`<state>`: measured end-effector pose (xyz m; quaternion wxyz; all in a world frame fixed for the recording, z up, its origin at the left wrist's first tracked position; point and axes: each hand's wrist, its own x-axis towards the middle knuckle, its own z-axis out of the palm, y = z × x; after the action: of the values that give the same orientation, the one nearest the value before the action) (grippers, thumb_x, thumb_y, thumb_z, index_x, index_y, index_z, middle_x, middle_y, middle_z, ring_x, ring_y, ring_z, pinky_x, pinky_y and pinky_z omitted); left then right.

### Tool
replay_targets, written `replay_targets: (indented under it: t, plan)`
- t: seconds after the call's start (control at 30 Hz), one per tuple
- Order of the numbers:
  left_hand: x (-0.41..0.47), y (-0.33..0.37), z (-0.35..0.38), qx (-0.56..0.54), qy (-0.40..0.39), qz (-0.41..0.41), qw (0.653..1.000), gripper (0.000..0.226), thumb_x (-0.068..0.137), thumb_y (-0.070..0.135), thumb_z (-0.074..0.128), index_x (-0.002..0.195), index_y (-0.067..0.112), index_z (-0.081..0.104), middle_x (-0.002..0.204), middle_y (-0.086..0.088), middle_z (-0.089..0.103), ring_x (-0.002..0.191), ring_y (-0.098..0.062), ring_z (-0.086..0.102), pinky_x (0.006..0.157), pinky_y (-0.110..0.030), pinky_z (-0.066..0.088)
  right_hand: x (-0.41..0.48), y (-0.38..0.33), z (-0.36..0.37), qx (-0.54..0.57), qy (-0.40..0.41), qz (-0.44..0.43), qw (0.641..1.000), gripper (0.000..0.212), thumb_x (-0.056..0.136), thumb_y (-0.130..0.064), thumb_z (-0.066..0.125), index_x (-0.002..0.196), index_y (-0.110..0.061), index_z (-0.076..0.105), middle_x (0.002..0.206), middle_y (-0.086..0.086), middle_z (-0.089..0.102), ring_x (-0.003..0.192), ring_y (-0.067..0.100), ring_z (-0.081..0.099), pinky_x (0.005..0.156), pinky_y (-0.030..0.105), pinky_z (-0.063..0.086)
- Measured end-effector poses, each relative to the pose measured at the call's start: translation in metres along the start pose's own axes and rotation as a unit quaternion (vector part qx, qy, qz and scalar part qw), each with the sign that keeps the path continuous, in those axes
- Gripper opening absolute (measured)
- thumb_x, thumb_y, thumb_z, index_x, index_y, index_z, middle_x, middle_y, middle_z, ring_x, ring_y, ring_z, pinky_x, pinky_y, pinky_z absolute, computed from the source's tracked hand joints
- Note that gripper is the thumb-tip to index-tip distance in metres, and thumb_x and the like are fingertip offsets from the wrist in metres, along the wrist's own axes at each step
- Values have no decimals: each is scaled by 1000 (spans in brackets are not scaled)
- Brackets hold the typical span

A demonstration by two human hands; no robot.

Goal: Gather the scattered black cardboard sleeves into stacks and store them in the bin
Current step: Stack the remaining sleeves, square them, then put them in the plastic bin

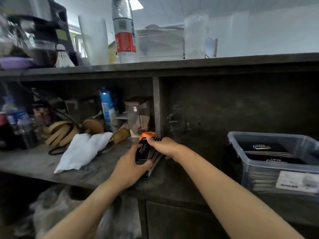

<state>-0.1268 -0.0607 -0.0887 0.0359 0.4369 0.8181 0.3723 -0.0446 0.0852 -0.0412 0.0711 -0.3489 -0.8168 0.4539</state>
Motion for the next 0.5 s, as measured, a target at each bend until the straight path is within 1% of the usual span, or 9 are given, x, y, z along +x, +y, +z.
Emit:
replay_targets:
  t: [0.03,0.1,0.13,0.17,0.23,0.3,0.37,0.43,0.5]
  plan:
    - [0,-1,1,-3,1,11,1000,67,87,41,73,146,32,43,132,4,63,111,-11,63,95,-26,51,2,-1,-5,17,-4,13,1000,74,93,-68,53,141,-12,49,139,8,56,128,26,55,96,35,53]
    - [-1,-5,1,-14,-6,39,999,64,86,37,74,143,34,46,123,9,65,101,2,63,84,-11,47,2,-4,-19,34,-31,59,997,63,91,-67,59,129,-17,52,128,7,55,117,23,55,86,31,53]
    - [-2,-5,0,-20,-14,53,998,62,86,34,75,142,36,48,118,12,65,95,9,63,78,-4,45,3,-3,-27,30,-52,82,995,65,88,-68,61,128,-18,52,123,8,54,111,22,55,81,29,52]
    - [-2,-6,-1,-23,-23,66,997,61,86,31,75,140,38,48,116,14,65,93,15,61,74,-1,43,5,-1,-34,28,-71,102,992,69,86,-70,63,130,-19,53,120,9,54,106,21,54,78,28,50]
    - [-4,-9,-3,-26,-40,96,994,60,88,26,74,139,42,47,119,15,64,98,21,58,76,0,42,8,6,-45,43,-100,134,985,72,81,-72,67,130,-20,56,116,8,56,98,19,53,72,27,47]
    - [-5,-13,-5,-31,-52,123,991,61,89,24,74,139,46,45,125,20,61,105,21,55,81,-1,42,11,15,-49,57,-128,147,979,65,77,-74,71,116,-22,62,108,2,57,89,16,48,67,26,41]
    - [-5,-17,-6,-33,-59,138,988,62,91,24,73,138,50,43,126,26,56,108,22,53,82,0,42,14,22,-49,53,-132,149,979,64,70,-77,74,107,-25,62,105,1,54,86,16,42,68,28,38]
    - [-4,-18,-6,-35,-69,152,985,62,91,25,73,135,55,41,127,30,52,110,24,50,83,0,42,12,26,-46,55,-107,137,983,67,69,-77,74,109,-24,63,106,2,56,86,16,45,69,28,40]
    - [-3,-16,-7,-42,-77,165,982,66,85,36,78,135,60,41,129,34,50,113,21,51,86,-3,43,3,31,-45,84,-79,116,986,73,72,-75,72,119,-21,66,107,3,63,85,16,56,66,27,44]
